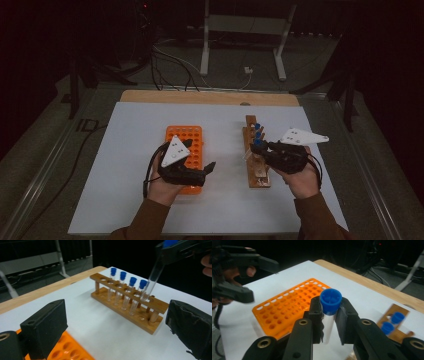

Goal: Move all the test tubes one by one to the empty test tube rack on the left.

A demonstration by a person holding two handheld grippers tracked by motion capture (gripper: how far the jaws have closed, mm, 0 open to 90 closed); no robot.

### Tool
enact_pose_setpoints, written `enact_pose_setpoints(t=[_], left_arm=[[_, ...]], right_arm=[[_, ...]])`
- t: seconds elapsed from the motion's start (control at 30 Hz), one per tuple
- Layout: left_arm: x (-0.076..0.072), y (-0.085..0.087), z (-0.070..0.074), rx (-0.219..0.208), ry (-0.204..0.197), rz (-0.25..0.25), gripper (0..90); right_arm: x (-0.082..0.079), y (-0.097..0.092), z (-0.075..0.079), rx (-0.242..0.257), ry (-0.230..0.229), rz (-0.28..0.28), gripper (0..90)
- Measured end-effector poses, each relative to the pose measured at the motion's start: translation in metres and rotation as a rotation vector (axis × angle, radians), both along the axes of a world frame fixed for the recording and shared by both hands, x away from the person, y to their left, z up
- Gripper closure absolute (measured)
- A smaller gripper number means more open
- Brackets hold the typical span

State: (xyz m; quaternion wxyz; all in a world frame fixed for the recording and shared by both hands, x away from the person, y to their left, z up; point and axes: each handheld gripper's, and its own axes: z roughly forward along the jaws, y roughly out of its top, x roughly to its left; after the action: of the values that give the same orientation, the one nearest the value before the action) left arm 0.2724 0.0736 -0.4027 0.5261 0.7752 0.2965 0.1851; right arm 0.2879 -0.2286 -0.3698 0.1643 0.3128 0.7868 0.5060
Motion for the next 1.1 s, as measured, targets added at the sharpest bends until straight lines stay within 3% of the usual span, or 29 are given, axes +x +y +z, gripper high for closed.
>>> enact_pose_setpoints(t=[0.17, 0.3, 0.5, 0.53, 0.6, 0.63, 0.97, 1.1], left_arm=[[0.002, -0.016, -0.003, 0.027, 0.000, -0.006, 5.5], [0.002, -0.027, -0.004, 0.024, -0.008, -0.012, 8.7], [0.001, -0.041, -0.004, 0.037, -0.022, -0.052, 24.1], [0.000, -0.043, -0.004, 0.036, -0.025, -0.057, 32.3], [0.000, -0.046, -0.004, 0.041, -0.031, -0.069, 36.6], [0.000, -0.047, -0.004, 0.043, -0.031, -0.074, 45.3], [-0.001, -0.051, -0.006, 0.066, -0.049, -0.069, 64.9], [-0.001, -0.051, -0.006, 0.065, -0.053, -0.071, 68.2]], right_arm=[[0.001, 0.015, -0.002, -0.004, 0.011, 0.022, 76.3], [0.000, 0.025, -0.001, -0.001, 0.018, 0.037, 76.3], [0.000, 0.036, -0.001, -0.003, 0.023, 0.061, 76.3], [0.000, 0.039, -0.002, -0.003, 0.028, 0.068, 76.3], [0.000, 0.041, -0.002, -0.002, 0.029, 0.070, 76.3], [0.000, 0.043, -0.003, -0.002, 0.031, 0.073, 76.3], [-0.001, 0.048, -0.003, 0.003, 0.040, 0.091, 76.3], [0.000, 0.049, -0.004, 0.003, 0.040, 0.096, 76.3]])
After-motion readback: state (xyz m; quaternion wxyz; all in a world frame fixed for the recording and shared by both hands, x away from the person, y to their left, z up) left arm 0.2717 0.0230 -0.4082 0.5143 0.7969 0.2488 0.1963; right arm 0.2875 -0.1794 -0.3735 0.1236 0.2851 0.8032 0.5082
